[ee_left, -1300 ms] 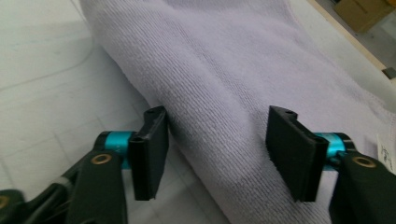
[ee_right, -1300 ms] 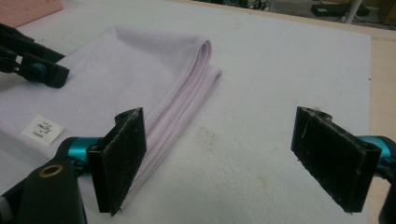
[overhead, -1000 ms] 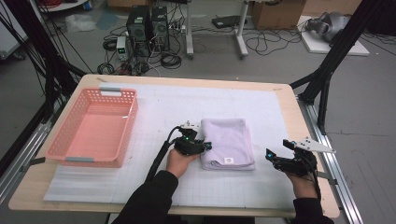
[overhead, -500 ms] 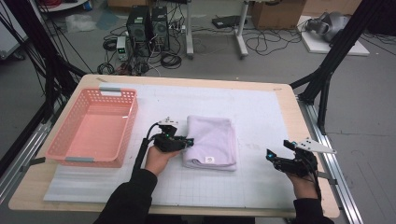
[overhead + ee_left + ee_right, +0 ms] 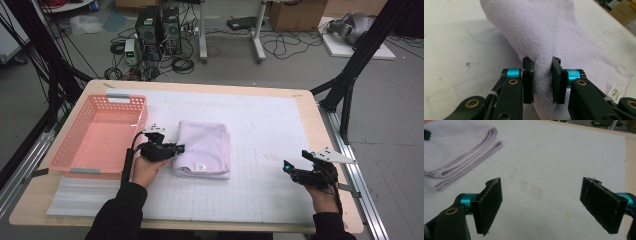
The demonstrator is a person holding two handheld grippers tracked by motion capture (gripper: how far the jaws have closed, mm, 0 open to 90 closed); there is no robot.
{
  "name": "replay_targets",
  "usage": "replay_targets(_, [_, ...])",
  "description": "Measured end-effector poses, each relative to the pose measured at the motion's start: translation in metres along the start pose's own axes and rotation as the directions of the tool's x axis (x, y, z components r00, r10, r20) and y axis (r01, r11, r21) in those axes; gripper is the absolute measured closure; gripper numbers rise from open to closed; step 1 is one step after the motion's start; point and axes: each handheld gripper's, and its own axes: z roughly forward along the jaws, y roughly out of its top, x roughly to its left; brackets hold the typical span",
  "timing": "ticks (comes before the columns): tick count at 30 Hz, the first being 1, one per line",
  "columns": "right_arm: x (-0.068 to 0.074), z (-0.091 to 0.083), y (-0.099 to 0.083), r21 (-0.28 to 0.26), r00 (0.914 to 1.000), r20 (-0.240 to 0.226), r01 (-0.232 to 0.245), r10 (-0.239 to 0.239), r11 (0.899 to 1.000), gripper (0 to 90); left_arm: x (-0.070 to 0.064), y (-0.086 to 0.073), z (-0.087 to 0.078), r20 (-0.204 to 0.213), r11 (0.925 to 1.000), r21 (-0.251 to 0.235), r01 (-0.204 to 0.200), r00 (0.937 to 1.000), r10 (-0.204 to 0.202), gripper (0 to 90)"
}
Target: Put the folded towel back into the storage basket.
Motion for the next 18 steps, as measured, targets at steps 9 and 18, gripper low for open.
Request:
replay_targets(9, [-0.0011,0.0003,-0.0005,0.005,1.0000,0.001,0.002,-0.002,1.000,17.0,0.0019,-0.0011,-0.0018,-0.022,1.0000,0.004,-0.008,0.9997,0.008,74.5])
replay_targets(18, [-0.0001,0.0001,-0.0007,0.009,1.0000,0.004,0.000,0.000,1.000,17.0,0.0034,-0.0011,-0.0037,-0.061,0.9999,0.004,-0.012,0.9981,0.012,74.4])
